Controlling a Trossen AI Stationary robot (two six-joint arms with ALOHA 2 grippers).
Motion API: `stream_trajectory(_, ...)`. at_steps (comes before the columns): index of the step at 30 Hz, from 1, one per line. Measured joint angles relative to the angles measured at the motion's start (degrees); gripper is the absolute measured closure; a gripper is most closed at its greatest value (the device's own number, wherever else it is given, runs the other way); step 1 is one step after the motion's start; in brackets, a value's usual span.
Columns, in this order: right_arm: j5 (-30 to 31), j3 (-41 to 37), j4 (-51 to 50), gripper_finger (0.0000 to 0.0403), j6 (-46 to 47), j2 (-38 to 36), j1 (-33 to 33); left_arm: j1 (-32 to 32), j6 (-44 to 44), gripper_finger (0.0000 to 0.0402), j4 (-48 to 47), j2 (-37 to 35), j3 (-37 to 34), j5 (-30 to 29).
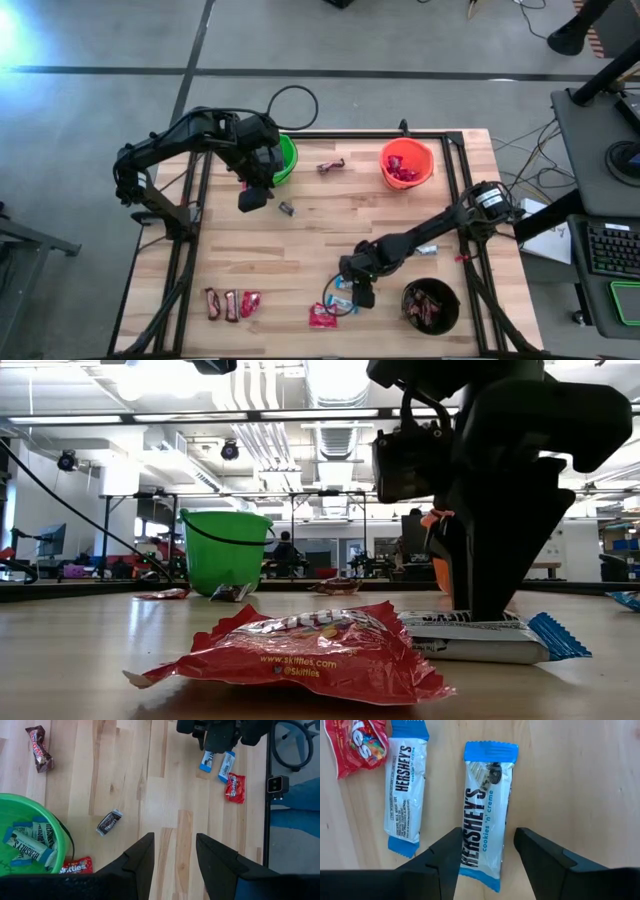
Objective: Sort candy
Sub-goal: Put the white candy into the green bucket
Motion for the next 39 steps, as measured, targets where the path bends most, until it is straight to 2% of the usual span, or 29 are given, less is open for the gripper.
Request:
stream_trajectory(4,-0.91,-0.14,0.20,0.0241,0.46,0.55,-0.04,0.00,0.02,0.0274,0.00,0.00,0.00,0.00)
stream_trajectory(12,-4.11,-0.38,1.38,0.0339,1.05,0.66,0.12,0.00,0.04,0.0274,-0.02,0.00,0.00,0.00)
stream_trajectory(16,-5.05,-0.37,1.49,0.0367,1.00,0.66,0.21,0.00,0.04,0.0274,-0.04,0.00,0.00,0.00)
stream_trajectory(26,-3.74,-0.40,0.84,0.0375,0.99,0.52,0.15,0.00,0.04,0.0274,-0.04,0.00,0.01,0.00)
stream_trajectory(39,-0.03,-0.70,-2.59,0.0376,1.22,-3.97,-1.88,0.00,0.07,0.0274,-0.04,0.00,0.00,-2.43)
